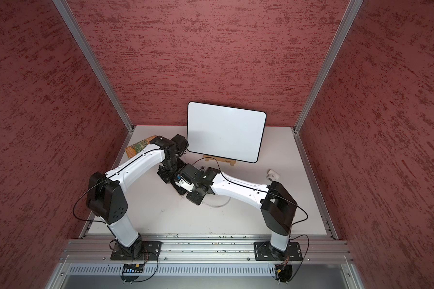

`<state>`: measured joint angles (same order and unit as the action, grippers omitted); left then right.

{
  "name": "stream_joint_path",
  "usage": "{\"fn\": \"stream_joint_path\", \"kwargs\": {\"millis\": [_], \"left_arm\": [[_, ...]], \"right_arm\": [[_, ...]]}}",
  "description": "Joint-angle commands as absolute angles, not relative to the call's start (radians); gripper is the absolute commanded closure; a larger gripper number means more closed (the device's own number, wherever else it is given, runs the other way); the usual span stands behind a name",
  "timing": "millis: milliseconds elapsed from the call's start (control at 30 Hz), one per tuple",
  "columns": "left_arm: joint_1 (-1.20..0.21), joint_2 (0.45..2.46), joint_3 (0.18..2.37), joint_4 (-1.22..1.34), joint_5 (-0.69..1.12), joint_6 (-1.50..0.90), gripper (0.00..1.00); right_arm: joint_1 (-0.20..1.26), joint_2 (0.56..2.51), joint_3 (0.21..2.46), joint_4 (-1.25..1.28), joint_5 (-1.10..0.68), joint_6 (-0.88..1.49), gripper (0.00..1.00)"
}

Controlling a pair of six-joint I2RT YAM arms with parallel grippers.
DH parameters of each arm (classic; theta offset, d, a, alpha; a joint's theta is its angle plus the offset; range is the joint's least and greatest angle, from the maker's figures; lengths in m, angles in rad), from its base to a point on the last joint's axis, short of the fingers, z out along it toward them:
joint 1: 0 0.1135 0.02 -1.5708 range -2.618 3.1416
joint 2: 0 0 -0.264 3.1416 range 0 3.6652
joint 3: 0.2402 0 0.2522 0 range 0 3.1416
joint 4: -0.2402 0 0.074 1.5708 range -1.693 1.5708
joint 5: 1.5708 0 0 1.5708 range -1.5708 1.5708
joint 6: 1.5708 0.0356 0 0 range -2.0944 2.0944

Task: Plug the charging cable into the phone
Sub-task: Insert the charging cable into the phone.

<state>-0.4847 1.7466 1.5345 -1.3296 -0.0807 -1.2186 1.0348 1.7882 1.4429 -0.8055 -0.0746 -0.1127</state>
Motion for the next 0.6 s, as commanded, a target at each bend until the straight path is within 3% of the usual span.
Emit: {"fn": "stream_joint_path", "kwargs": {"millis": [0,567], "left_arm": [[-0.502,1.715,1.528,-1.345,-0.066,-1.226,1.0],[-0.515,1.721,1.533,-1.337,-0.046,-1.227,1.0]], "right_arm": [[1.043,1.795,1.456,-0.758,-0.036,-0.109,1.0],[1.045,1.791,1.45,-0.711,0.034,-0.097,1.0]]}}
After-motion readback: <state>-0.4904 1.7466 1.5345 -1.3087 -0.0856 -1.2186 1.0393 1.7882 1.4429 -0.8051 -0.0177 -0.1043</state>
